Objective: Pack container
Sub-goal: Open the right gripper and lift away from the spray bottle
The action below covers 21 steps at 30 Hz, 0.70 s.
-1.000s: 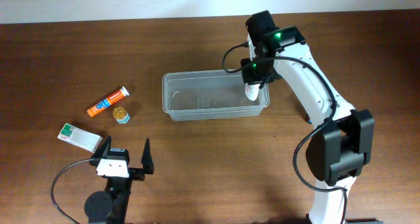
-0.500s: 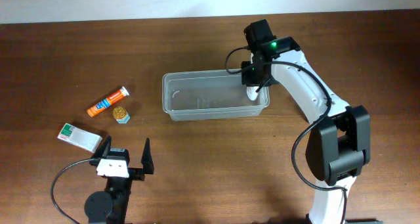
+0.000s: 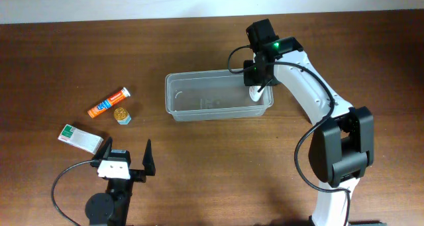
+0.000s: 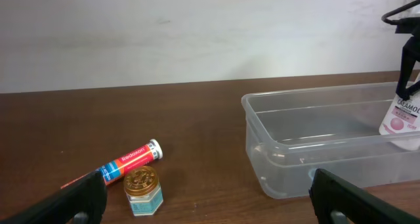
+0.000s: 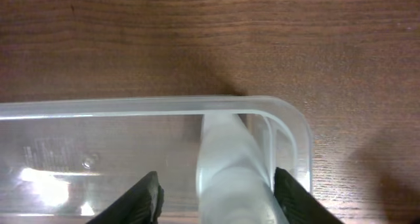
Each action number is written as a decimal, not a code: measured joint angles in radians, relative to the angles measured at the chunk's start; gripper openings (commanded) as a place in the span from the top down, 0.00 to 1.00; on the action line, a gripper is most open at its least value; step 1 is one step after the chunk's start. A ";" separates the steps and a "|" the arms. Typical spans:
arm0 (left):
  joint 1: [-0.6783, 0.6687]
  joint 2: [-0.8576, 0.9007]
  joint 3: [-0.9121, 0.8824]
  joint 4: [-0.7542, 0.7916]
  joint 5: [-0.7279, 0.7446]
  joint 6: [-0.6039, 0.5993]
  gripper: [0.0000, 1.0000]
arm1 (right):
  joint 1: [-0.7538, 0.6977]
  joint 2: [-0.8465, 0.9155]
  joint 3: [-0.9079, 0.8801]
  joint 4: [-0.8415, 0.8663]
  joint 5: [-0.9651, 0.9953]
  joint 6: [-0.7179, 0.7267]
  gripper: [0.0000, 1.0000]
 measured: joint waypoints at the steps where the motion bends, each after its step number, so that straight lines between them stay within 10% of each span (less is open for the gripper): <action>1: 0.000 0.000 0.000 0.000 0.000 0.000 0.01 | 0.000 0.000 0.000 0.000 0.000 0.000 0.47; 21: 0.000 0.000 0.000 0.000 0.000 0.000 0.01 | -0.014 -0.055 0.308 -0.301 -0.071 -0.046 0.33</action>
